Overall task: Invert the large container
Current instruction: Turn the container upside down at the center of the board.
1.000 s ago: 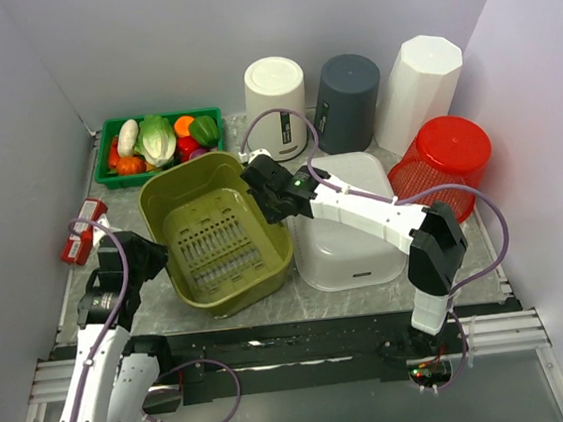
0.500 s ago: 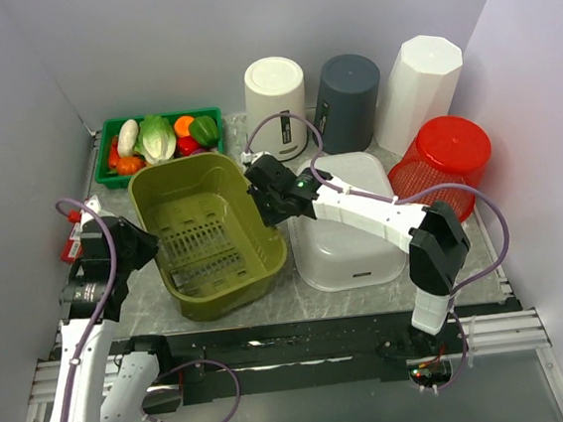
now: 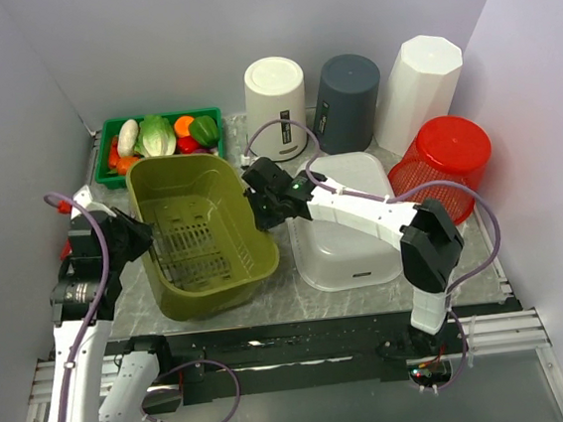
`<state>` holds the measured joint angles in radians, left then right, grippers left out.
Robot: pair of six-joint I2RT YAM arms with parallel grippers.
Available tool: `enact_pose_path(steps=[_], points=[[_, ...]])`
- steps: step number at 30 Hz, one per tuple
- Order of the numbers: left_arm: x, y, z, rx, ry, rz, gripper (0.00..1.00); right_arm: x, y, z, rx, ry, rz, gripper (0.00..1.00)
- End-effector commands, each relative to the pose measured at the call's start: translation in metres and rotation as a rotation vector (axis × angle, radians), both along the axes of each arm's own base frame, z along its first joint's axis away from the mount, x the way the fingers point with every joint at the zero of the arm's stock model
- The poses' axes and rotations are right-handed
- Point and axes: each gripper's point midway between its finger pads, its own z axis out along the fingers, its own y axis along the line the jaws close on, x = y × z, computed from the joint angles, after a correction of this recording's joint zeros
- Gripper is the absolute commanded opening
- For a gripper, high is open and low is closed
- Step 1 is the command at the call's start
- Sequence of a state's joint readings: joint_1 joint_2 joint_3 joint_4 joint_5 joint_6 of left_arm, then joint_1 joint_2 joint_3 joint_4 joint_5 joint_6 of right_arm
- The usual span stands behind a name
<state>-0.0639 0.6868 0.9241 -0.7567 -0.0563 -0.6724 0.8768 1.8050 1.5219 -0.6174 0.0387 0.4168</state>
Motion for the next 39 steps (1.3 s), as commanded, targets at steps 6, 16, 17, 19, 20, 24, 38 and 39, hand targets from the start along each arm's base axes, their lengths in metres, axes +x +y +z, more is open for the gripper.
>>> enact_pose_path(steps=[6, 16, 17, 19, 20, 24, 38, 39], points=[[0.003, -0.079, 0.073, -0.273, -0.187, -0.359, 0.22, -0.073, 0.063, -0.054, 0.115, 0.284, 0.198, 0.15], [0.009, -0.084, 0.039, -0.298, -0.105, -0.372, 0.20, -0.075, 0.082, -0.071, 0.166, 0.353, 0.191, 0.16], [0.009, -0.084, 0.038, -0.298, -0.106, -0.369, 0.20, -0.074, 0.081, -0.072, 0.163, 0.352, 0.185, 0.16], [0.009, -0.080, 0.033, -0.289, -0.101, -0.347, 0.23, -0.069, 0.079, -0.072, 0.155, 0.343, 0.168, 0.18], [0.009, -0.080, 0.031, -0.285, -0.097, -0.343, 0.27, -0.067, 0.078, -0.070, 0.153, 0.337, 0.161, 0.18], [0.006, -0.077, 0.023, -0.254, -0.073, -0.349, 0.43, -0.058, 0.065, -0.059, 0.157, 0.289, 0.132, 0.26], [-0.009, -0.029, 0.059, -0.115, -0.218, -0.116, 0.79, -0.044, 0.008, 0.074, 0.304, 0.016, 0.040, 0.52], [-0.013, -0.021, 0.057, -0.103, -0.203, -0.075, 0.80, -0.047, 0.010, 0.086, 0.339, 0.003, 0.057, 0.59]])
